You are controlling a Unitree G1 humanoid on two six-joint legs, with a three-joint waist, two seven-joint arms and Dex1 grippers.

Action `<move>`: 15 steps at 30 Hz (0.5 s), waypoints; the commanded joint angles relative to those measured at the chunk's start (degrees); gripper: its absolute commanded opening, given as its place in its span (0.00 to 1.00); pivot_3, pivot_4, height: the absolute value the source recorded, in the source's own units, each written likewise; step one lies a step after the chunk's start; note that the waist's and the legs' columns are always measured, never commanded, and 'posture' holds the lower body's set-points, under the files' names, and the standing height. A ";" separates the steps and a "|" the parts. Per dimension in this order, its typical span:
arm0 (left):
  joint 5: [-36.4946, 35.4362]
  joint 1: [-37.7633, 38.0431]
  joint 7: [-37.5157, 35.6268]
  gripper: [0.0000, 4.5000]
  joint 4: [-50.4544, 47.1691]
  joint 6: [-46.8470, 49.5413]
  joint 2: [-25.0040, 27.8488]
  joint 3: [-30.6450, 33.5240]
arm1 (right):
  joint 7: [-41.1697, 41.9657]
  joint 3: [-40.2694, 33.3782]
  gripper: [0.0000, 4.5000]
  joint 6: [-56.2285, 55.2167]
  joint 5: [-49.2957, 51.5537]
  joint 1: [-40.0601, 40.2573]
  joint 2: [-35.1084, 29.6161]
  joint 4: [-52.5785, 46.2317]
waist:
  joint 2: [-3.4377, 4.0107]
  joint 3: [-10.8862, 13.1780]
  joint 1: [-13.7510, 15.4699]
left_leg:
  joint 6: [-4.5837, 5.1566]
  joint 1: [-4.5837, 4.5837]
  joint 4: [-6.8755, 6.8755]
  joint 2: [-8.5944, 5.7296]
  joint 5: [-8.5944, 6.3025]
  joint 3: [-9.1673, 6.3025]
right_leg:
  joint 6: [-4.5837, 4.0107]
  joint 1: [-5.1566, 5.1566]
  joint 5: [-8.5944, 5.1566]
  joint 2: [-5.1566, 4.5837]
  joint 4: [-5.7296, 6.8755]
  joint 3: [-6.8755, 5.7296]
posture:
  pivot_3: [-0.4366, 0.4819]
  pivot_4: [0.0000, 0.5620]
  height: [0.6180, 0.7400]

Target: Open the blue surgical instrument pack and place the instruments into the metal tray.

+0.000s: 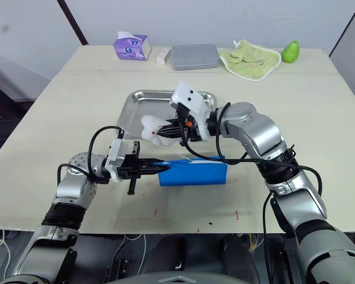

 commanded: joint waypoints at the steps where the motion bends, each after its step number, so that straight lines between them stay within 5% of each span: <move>1: 0.88 0.49 -0.44 0.00 1.04 -1.21 0.65 0.18 | -0.10 -2.55 0.01 -1.07 0.60 -0.12 -0.24 -2.98 | 0.00 0.00 0.00 | 0.00 0.00 0.00 0.00 0.00 -0.01 | 0.00 0.00 0.00 0.00 0.00 0.00 | 0.48 0.27 1.00; 15: 1.79 -1.35 -0.24 0.00 6.42 -5.17 -0.74 -0.20 | 0.39 -4.07 0.01 -0.02 1.37 0.31 -2.43 -4.80 | 0.00 0.00 -0.18 | 0.00 0.01 -0.01 0.00 0.00 0.00 | 0.00 0.00 0.00 0.02 0.00 0.01 | 0.48 0.27 1.00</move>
